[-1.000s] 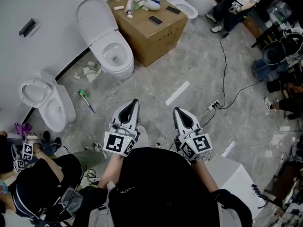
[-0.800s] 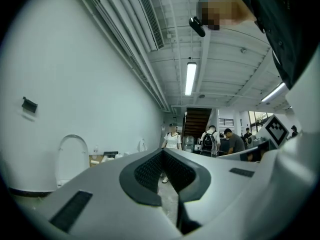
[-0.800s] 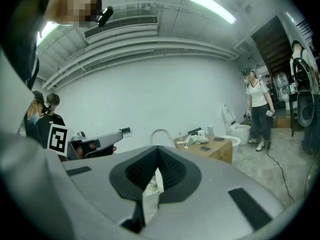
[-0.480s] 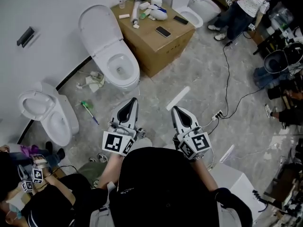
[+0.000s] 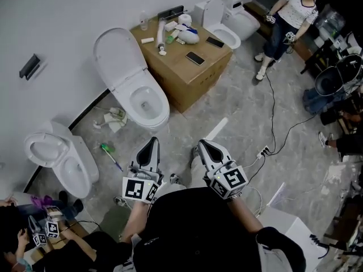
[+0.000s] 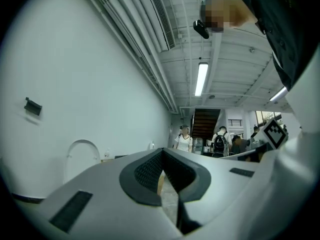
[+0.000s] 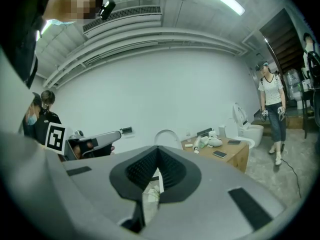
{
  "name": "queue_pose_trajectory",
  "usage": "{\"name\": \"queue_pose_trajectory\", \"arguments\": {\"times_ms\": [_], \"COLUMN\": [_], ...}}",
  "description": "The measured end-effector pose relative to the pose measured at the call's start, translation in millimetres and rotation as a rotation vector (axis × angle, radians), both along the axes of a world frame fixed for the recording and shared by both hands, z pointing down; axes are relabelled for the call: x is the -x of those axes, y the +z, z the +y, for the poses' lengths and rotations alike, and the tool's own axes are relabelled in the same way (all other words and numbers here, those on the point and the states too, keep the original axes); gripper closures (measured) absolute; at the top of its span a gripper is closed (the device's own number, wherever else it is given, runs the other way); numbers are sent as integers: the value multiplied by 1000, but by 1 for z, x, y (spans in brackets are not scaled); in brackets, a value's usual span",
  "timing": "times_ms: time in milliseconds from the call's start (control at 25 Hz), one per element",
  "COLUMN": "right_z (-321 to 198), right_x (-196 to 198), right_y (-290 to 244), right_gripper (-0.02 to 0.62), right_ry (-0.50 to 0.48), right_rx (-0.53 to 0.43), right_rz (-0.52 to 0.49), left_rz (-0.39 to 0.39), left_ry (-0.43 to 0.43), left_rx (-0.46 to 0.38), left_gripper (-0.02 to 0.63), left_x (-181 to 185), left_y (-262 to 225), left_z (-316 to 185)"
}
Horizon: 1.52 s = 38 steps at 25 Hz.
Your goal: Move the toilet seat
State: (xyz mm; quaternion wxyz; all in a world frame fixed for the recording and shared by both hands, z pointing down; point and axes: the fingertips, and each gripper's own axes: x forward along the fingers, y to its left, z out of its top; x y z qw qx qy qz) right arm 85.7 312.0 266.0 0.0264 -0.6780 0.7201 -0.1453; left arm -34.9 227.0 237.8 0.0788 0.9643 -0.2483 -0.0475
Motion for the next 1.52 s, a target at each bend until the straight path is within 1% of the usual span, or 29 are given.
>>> {"name": "queue_pose_trajectory", "arguments": {"times_ms": [200, 400, 520, 760, 920, 1120, 1360, 1520], "right_z": [-33, -84, -118, -179, -222, -274, -314, -344], "right_x": [1, -1, 0, -24, -46, -71, -76, -75], "right_y": [7, 10, 7, 1, 5, 6, 19, 31], "right_gripper": [589, 589, 590, 589, 589, 590, 591, 590], "right_ry": [-54, -143, -197, -297, -372, -461, -581, -615], "right_rx": [-2, -20, -28, -38, -7, -12, 18, 33], "right_rz": [-11, -8, -12, -15, -7, -7, -19, -13], "left_rz": [-13, -18, -18, -22, -22, -35, -59, -65], "left_ry": [-38, -91, -131, -193, -270, -352, -482, -518], "left_rx": [-6, -22, -15, -7, 6, -1, 40, 54], "left_gripper": [598, 598, 598, 598, 598, 598, 598, 598], "left_x": [4, -1, -4, -34, -52, -72, -69, -65], "left_y": [1, -1, 2, 3, 4, 4, 18, 32], "left_z": [-22, -56, -81, -126, -161, -200, -222, -246]}}
